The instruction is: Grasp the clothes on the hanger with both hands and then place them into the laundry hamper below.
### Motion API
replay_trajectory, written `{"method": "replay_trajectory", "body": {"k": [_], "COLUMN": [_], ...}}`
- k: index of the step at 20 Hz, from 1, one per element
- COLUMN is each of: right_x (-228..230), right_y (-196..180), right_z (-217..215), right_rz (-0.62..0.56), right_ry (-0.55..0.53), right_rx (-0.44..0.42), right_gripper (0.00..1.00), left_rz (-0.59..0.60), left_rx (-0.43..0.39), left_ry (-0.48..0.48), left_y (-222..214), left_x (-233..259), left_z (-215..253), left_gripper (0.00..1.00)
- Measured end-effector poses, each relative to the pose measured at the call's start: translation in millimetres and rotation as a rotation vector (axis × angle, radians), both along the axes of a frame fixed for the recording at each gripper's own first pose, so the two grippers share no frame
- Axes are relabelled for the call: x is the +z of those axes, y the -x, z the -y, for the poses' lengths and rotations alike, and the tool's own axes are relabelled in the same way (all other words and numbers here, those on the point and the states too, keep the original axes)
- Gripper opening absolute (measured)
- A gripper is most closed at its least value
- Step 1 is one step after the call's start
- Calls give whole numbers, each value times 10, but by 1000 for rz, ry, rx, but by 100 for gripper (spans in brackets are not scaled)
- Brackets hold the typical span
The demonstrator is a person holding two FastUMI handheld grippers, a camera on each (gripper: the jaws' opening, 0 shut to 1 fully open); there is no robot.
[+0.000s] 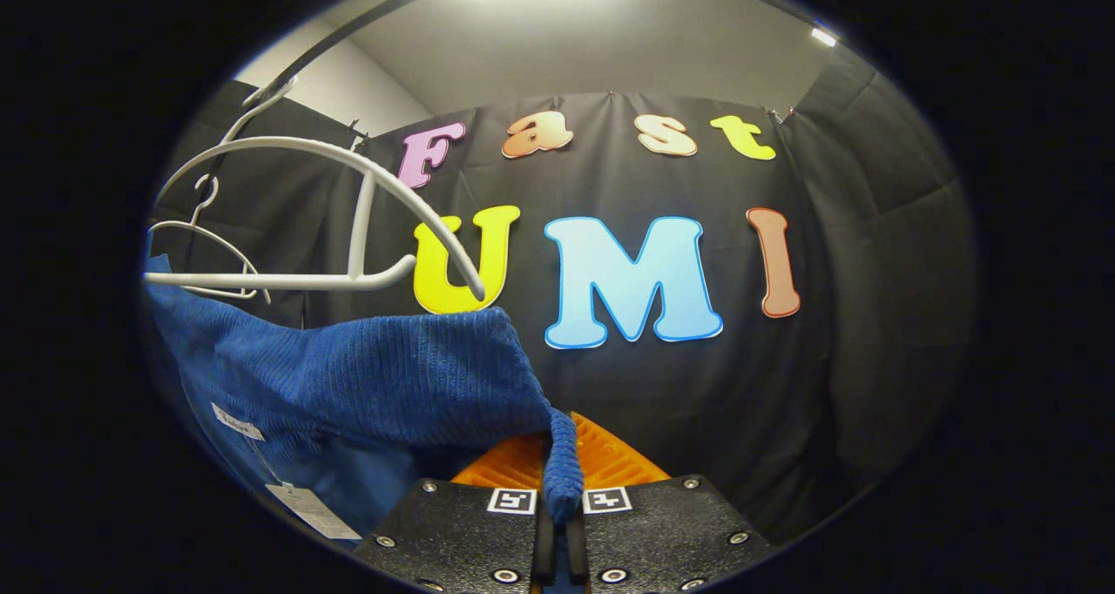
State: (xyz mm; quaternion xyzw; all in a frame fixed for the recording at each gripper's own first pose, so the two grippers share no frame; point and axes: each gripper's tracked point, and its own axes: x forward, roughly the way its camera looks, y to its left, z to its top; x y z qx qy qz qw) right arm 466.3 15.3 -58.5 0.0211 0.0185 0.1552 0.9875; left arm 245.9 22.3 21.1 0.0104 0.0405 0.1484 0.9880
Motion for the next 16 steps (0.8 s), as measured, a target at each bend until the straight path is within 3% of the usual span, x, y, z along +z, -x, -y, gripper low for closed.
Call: {"method": "replay_trajectory", "body": {"k": [7,16], "right_x": [87,440], "right_y": [691,1807], "right_z": [118,14], "right_rz": [-20,-12], "right_ry": [-6,-16], "right_rx": [12,67], "right_gripper": [5,5], "left_rz": [-3,59], "left_rx": [-33,-216], "left_ry": [13,86], "left_y": [621,1159], "left_x": [-48,211], "left_z": [106,610], "left_gripper": [3,3]}}
